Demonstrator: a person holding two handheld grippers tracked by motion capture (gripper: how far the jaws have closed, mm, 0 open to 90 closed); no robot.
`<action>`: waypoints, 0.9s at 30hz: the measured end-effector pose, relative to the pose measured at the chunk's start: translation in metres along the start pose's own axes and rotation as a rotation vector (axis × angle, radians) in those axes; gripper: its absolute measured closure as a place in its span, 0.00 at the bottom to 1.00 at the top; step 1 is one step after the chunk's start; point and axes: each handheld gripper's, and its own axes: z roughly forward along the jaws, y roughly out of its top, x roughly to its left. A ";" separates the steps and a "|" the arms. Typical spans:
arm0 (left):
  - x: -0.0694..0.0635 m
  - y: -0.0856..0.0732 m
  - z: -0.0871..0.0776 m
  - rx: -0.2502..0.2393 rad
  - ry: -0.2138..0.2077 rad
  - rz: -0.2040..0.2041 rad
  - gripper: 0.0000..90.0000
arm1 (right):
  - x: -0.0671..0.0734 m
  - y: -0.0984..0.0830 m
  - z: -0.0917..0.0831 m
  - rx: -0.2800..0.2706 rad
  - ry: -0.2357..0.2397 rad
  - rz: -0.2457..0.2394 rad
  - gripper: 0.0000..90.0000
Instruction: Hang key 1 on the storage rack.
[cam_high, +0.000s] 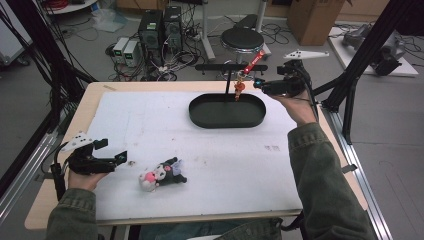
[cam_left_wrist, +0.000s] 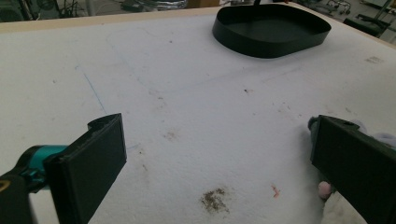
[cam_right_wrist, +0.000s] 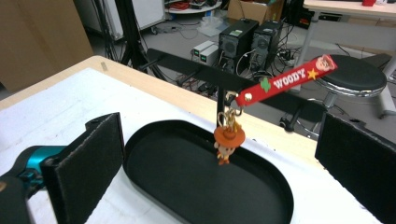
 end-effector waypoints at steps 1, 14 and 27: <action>0.000 0.000 0.000 0.000 -0.001 0.002 0.04 | 0.001 -0.003 -0.002 -0.004 0.003 0.004 0.01; 0.000 0.000 -0.001 0.003 -0.003 -0.006 0.04 | 0.005 -0.040 -0.021 -0.052 0.005 0.001 0.01; 0.000 0.000 -0.001 0.009 0.001 -0.004 0.04 | 0.006 -0.086 -0.026 -0.056 0.004 0.058 0.01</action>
